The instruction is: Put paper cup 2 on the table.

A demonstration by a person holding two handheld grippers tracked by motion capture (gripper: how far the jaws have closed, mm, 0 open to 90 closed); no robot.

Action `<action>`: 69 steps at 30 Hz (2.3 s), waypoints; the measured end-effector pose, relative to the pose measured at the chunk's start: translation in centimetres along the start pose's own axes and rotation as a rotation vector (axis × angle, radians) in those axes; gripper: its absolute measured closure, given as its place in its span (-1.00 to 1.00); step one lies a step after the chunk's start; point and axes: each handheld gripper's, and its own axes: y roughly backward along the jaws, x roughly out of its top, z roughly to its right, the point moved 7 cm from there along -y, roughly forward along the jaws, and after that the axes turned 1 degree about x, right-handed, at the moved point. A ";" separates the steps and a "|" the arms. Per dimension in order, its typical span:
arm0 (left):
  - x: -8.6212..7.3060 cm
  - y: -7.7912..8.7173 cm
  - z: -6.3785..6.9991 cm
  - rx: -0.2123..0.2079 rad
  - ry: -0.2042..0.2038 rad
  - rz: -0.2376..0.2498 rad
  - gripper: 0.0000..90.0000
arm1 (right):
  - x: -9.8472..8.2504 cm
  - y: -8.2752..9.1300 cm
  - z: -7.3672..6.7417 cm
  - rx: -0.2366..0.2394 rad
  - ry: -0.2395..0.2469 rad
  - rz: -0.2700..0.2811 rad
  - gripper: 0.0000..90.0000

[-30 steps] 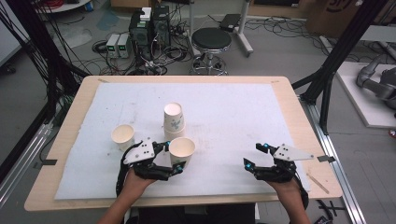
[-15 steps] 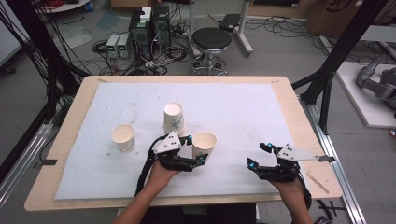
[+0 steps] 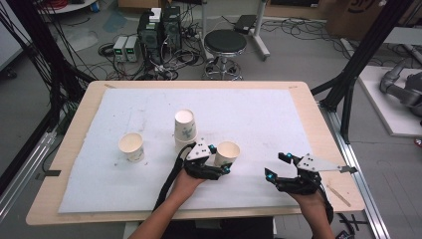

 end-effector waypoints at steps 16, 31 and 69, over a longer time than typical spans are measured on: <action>-0.8 0.5 0.3 0.053 -0.045 -0.136 -0.29 | 0.1 0.0 -0.2 0.005 0.004 0.000 -0.50; -2.0 2.9 0.3 0.037 -0.009 -0.149 -0.43 | 0.1 -0.2 -0.3 0.008 0.003 -0.001 -0.50; -1.7 20.0 -5.3 0.283 0.056 0.247 -0.59 | 0.0 -0.4 -0.4 -0.028 0.039 -0.036 -0.51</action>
